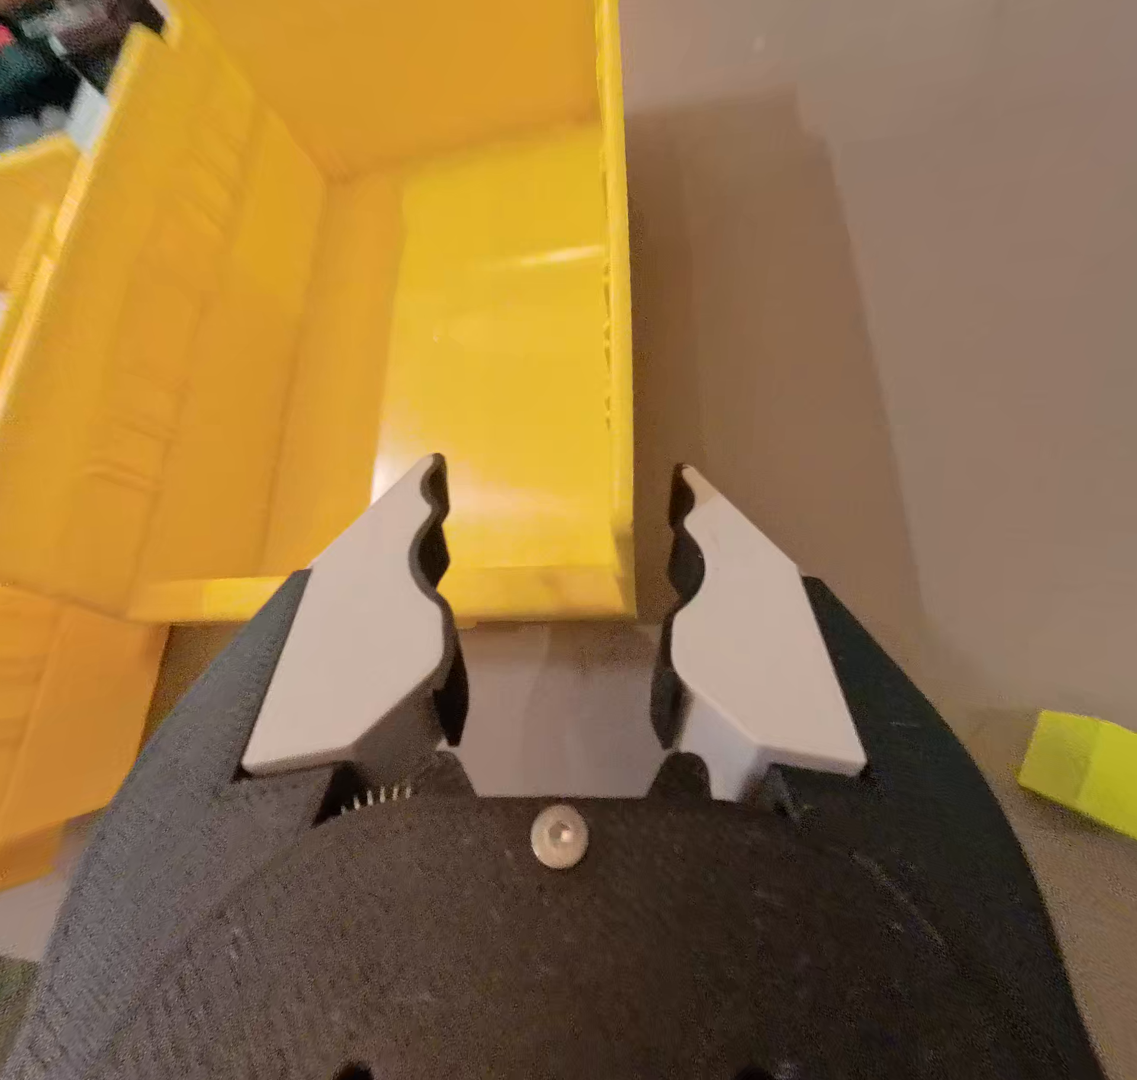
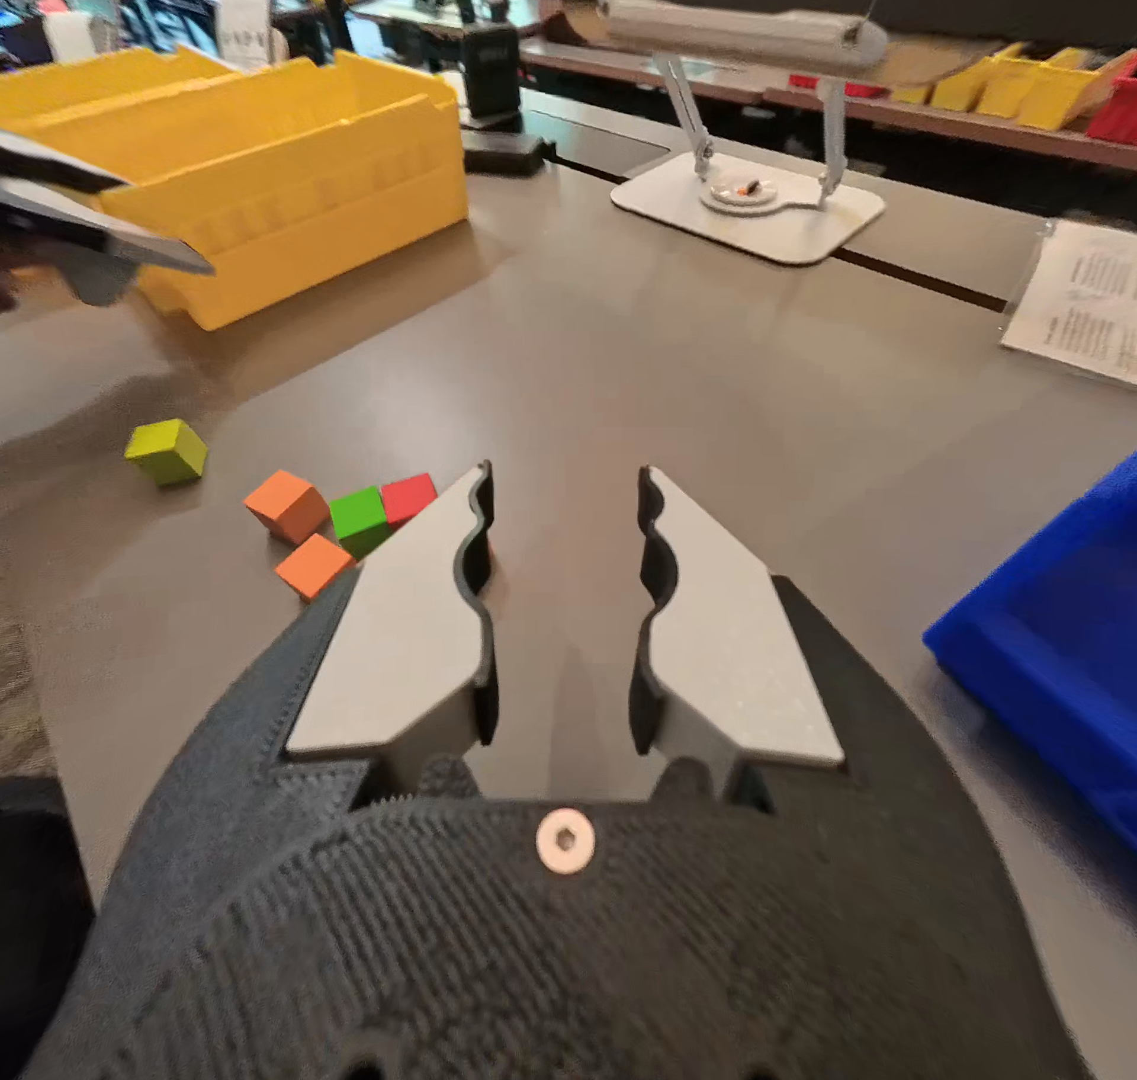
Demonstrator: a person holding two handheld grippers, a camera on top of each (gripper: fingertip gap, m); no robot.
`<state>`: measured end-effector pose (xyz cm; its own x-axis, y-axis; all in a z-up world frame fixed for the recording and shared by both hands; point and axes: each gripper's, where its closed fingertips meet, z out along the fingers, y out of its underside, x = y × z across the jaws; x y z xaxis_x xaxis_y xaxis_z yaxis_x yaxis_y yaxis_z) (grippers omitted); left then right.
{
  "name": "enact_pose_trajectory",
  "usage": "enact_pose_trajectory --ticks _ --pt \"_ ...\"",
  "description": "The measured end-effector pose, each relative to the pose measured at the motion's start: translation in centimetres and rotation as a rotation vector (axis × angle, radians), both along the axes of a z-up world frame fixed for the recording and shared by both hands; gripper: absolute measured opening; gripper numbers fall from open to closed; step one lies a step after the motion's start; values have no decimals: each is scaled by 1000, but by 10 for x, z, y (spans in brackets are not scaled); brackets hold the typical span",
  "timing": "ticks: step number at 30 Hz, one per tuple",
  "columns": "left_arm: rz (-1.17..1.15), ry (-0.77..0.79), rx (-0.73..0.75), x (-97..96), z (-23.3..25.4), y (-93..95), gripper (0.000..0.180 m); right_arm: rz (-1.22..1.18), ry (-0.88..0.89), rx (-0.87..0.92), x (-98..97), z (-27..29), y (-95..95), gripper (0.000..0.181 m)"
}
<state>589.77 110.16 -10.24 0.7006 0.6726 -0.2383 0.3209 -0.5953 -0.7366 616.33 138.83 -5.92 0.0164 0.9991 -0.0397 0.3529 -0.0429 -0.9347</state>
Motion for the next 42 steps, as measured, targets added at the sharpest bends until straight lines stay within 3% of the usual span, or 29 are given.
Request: enact_pose_trajectory --ticks 1,2,3,4,8,11,16,21,23,24,26,28,31,33,34,35,37,39,42 --pt "22 -32 -34 -3 -9 2 65 27 17 -13 -2 5 1 45" --pt "22 -62 -57 -2 -15 5 44 52 42 -24 -5 11 0 43" --pt "-32 -109 -53 5 -19 13 9 74 70 -33 -7 17 -2 40" --pt "-8 -122 -57 5 -18 13 2 97 97 -41 -10 24 -6 38" --pt "10 -41 -2 16 18 8 1 178 175 -75 -24 52 -37 36" --pt "-3 37 1 44 44 1 4 258 258 -223 -48 79 -84 38" --pt "-17 203 -51 110 84 -34 5 424 256 -592 -97 110 -189 96" --pt "-66 464 -342 175 97 -86 5 442 119 -780 -132 98 -273 109" --pt "-85 551 -437 194 97 -110 5 489 33 -875 -128 88 -316 97" --pt "-99 582 -472 203 95 -121 4 517 6 -913 -122 84 -339 81" --pt "-101 640 -533 216 92 -146 4 525 -30 -970 -111 76 -373 65" --pt "-89 680 -556 224 89 -178 4 542 -59 -1021 -100 66 -394 34" --pt "-92 695 -573 247 72 -207 2 526 -82 -900 -87 52 -425 14" --pt "-115 711 -550 272 67 -216 20 552 -93 -800 -82 46 -443 7" --pt "-128 716 -509 289 68 -218 43 552 -97 -782 -81 46 -447 4" --pt "-140 688 -457 308 67 -219 52 554 -101 -748 -81 47 -449 3" --pt "-77 714 -263 342 95 -229 47 568 -125 -592 -81 48 -448 2" --pt "72 734 -106 349 125 -263 47 593 -167 -352 -78 49 -448 2" --pt "209 649 126 345 146 -314 45 553 -246 237 -76 34 -447 3"
